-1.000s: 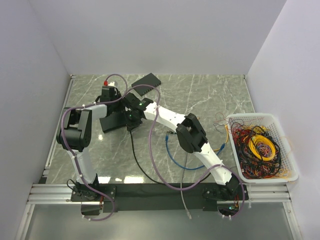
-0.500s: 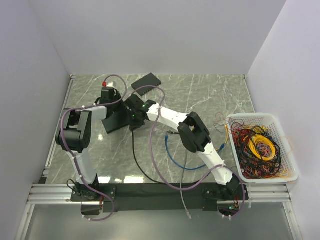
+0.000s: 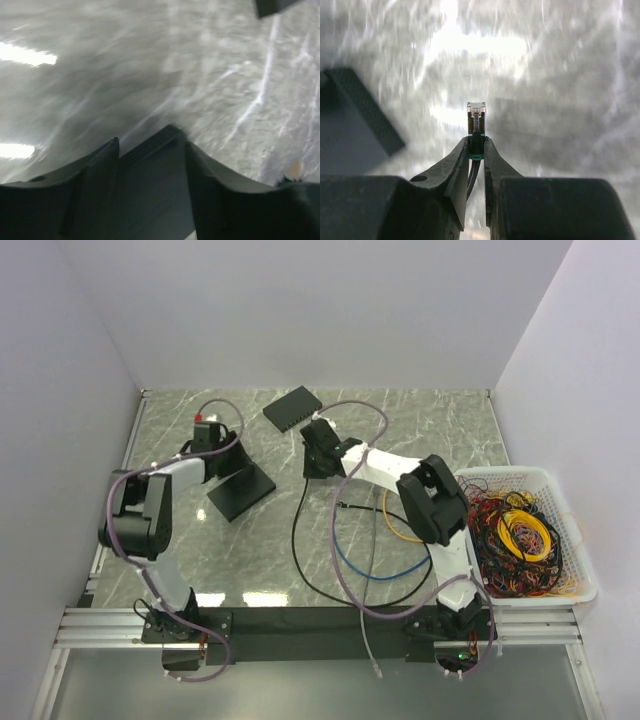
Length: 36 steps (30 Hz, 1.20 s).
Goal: Insert the plug into the switch port
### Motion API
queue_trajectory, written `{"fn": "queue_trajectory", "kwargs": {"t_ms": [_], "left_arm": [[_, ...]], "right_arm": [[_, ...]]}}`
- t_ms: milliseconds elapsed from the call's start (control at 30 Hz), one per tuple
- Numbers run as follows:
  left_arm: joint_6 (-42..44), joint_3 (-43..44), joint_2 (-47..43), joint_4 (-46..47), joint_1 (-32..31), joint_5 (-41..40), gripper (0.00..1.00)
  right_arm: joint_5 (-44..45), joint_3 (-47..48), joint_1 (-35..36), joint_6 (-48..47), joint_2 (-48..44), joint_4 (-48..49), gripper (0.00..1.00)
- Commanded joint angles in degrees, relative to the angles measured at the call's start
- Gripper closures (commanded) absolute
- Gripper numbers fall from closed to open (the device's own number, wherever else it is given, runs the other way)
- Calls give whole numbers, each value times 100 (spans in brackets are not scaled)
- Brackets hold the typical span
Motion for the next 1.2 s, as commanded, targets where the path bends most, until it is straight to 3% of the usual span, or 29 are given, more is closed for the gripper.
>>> {"fn": "queue_trajectory", "kwargs": {"t_ms": [0, 67, 233, 700, 1167], "left_arm": [[15, -257, -753, -352, 291, -456, 37], [-99, -573, -1026, -274, 528, -659, 29], [-433, -1206, -1660, -159, 713, -1080, 25], [-776, -873, -430, -159, 679, -281, 33], [-1435, -1374, -676, 184, -824, -395, 32]], "right_arm": [[-24, -608, 178, -239, -806, 555, 100], [-34, -1039, 213, -275, -1010, 609, 100], [-323, -1629, 424, -407, -1467, 670, 100], [-509, -2455, 670, -521, -2257, 741, 100], [-578, -3071, 696, -846, -2988, 495, 100]]}}
